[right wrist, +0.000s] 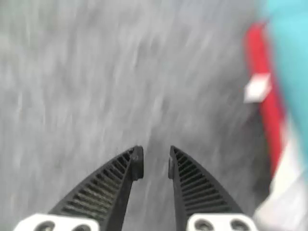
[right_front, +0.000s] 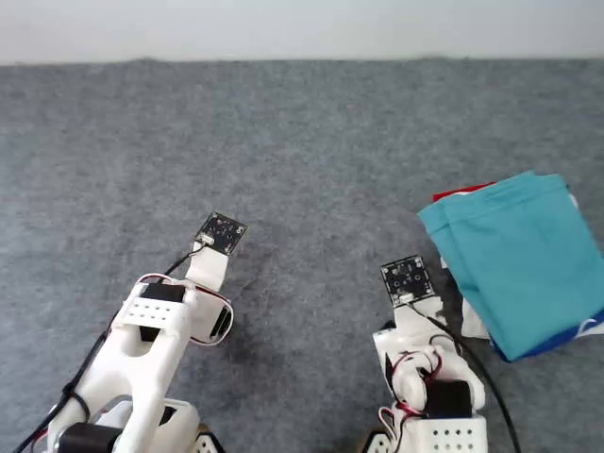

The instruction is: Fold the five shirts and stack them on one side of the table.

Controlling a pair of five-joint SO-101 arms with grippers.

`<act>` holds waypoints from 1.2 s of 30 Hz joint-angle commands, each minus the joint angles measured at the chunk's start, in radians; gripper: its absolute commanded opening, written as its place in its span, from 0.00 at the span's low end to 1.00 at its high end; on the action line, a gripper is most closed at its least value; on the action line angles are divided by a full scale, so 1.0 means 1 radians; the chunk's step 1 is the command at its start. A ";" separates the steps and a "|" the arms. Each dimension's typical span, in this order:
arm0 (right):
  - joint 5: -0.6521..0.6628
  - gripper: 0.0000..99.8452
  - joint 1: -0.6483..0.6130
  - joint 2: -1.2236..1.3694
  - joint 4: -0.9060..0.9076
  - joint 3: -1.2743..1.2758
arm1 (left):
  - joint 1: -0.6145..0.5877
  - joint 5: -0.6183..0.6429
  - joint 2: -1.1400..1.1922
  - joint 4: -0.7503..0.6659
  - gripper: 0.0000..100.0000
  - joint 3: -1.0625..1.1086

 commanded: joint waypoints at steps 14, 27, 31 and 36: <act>0.006 0.10 0.001 -0.008 0.047 0.014 | -0.011 -0.005 -0.061 0.032 0.11 0.070; 0.006 0.10 0.001 -0.008 0.047 0.014 | -0.017 -0.006 -0.279 0.037 0.11 0.170; 0.006 0.10 0.001 -0.008 0.047 0.014 | -0.011 -0.006 -0.281 0.038 0.11 0.171; 0.006 0.10 0.001 -0.008 0.047 0.014 | -0.011 -0.006 -0.284 0.038 0.11 0.173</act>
